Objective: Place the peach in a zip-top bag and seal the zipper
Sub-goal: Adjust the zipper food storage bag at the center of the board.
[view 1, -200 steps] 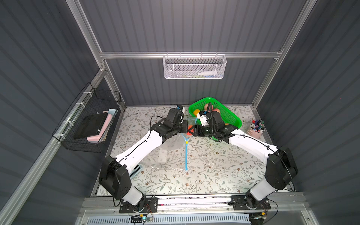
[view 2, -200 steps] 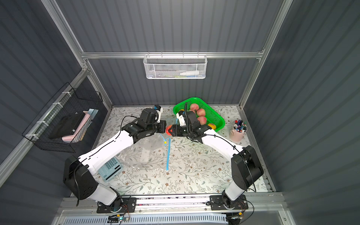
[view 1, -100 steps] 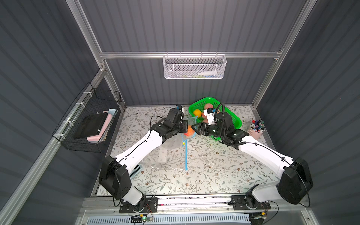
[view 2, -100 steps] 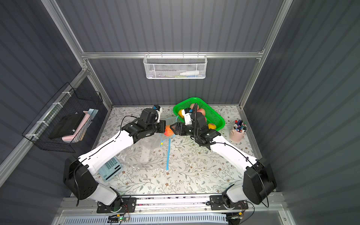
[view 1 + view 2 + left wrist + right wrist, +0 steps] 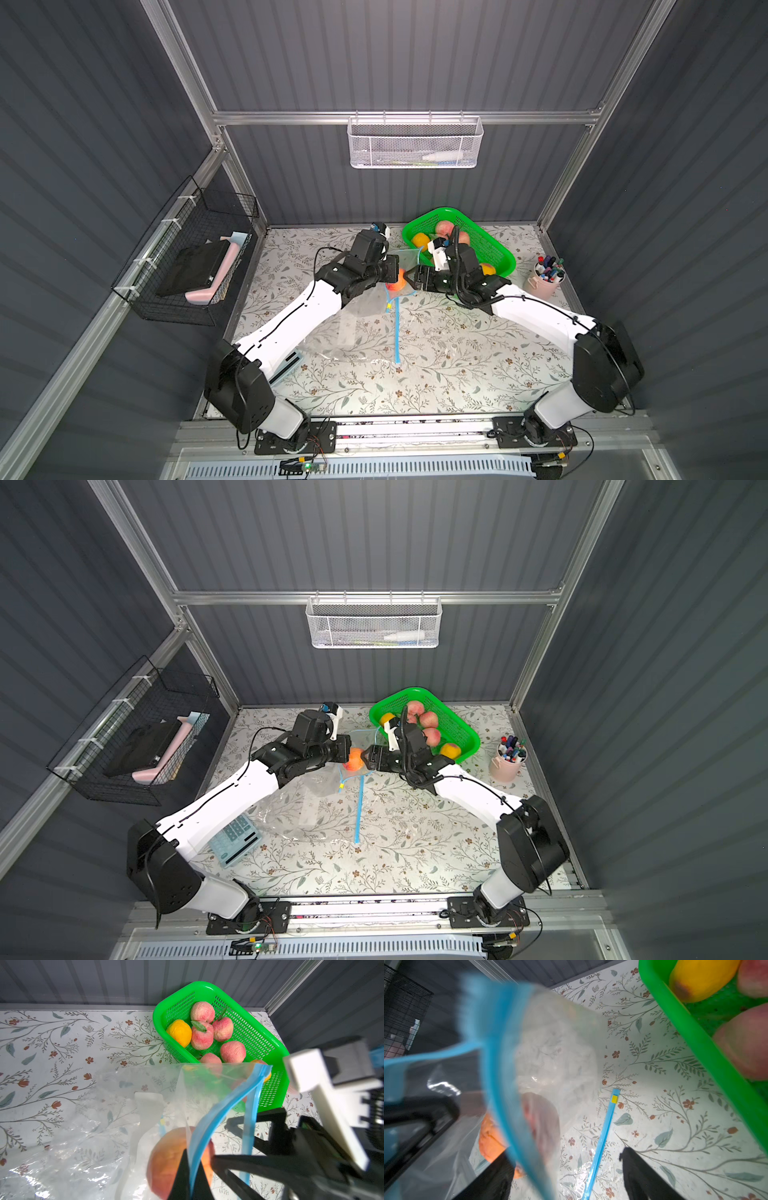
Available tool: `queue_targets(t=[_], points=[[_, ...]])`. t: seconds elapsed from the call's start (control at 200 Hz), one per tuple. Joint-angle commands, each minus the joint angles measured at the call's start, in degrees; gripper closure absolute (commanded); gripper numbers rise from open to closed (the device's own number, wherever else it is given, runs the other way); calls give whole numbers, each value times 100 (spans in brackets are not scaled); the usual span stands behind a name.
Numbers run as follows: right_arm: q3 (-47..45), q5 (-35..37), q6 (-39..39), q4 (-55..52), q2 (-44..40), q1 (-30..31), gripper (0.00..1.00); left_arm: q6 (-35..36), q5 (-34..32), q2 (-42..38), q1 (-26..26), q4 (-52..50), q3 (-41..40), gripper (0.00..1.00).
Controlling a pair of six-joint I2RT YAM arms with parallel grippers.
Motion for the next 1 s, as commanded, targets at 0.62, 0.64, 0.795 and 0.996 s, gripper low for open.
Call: queue_targets(t=[0.62, 0.64, 0.795, 0.996], points=[[1634, -585, 165, -157, 697, 134, 28, 1479, -2265, -220, 85, -1337, 2305, 99], [1620, -643, 177, -131, 724, 129, 28, 1479, -2192, -210, 85, -1345, 2262, 99], [1329, -786, 155, 91, 678, 117, 21, 1346, -1714, 16, 85, -1339, 1745, 99], [833, -283, -84, 162, -98, -21, 1, 1070, -1163, 668, 85, -784, 1456, 100]])
